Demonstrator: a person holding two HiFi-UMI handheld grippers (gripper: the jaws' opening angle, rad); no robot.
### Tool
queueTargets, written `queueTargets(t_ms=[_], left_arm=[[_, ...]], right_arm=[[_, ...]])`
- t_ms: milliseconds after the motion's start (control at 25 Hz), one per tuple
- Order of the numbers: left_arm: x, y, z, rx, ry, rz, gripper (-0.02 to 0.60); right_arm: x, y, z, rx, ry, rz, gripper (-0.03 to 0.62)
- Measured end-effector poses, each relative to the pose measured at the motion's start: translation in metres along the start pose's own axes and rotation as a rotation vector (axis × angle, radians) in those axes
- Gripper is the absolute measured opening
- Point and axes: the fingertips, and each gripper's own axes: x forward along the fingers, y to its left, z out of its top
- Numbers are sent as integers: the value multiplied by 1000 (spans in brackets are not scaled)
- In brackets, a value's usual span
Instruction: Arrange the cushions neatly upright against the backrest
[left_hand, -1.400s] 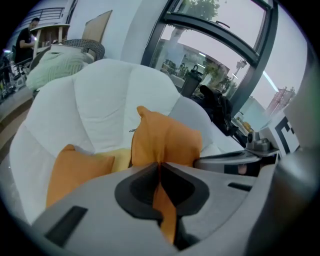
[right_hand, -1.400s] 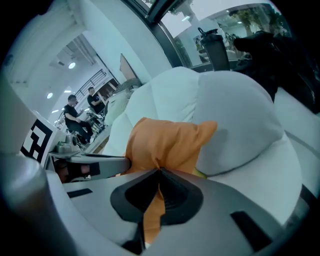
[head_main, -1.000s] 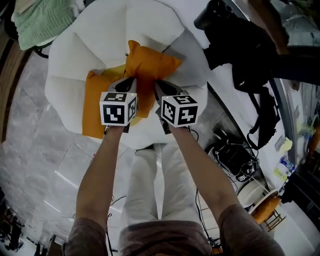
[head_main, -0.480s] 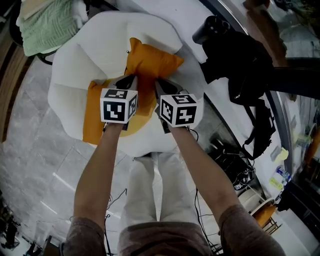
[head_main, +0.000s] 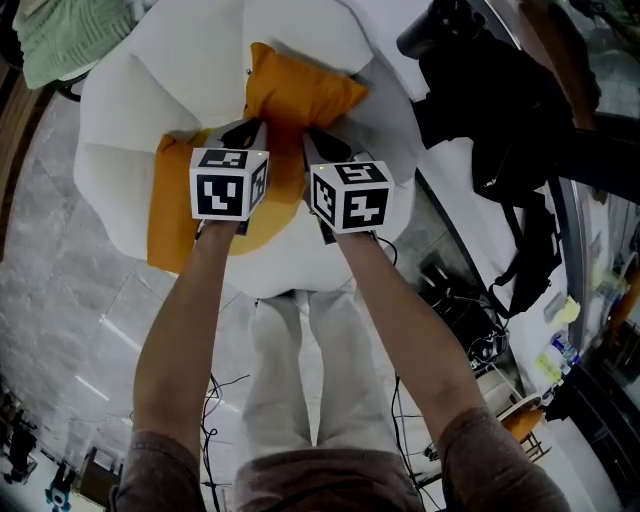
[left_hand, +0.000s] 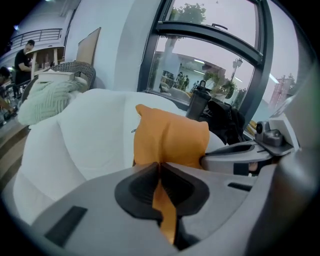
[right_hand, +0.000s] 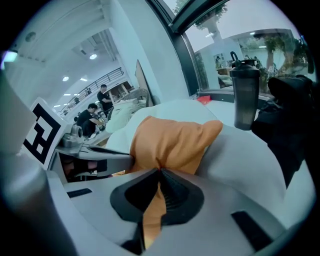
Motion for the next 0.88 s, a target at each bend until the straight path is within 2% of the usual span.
queueTargets(t_ms=[160, 320, 640, 760, 880], left_arm=[[10, 2, -3, -18, -13, 15, 23], [15, 5, -3, -23, -9, 20, 40], [1, 5, -4, -33, 6, 47, 64], [-11, 6, -2, -42, 0, 60, 63], [-25, 10, -2, -53, -2, 75, 53]], right_arm=[[8, -5, -3, -2, -12, 14, 26], [13, -6, -2, 54, -29, 39, 26], [-2, -4, -2, 62, -17, 6, 44], [-15, -8, 4, 83, -46, -38, 44], [-24, 1, 10, 98, -67, -29, 44]])
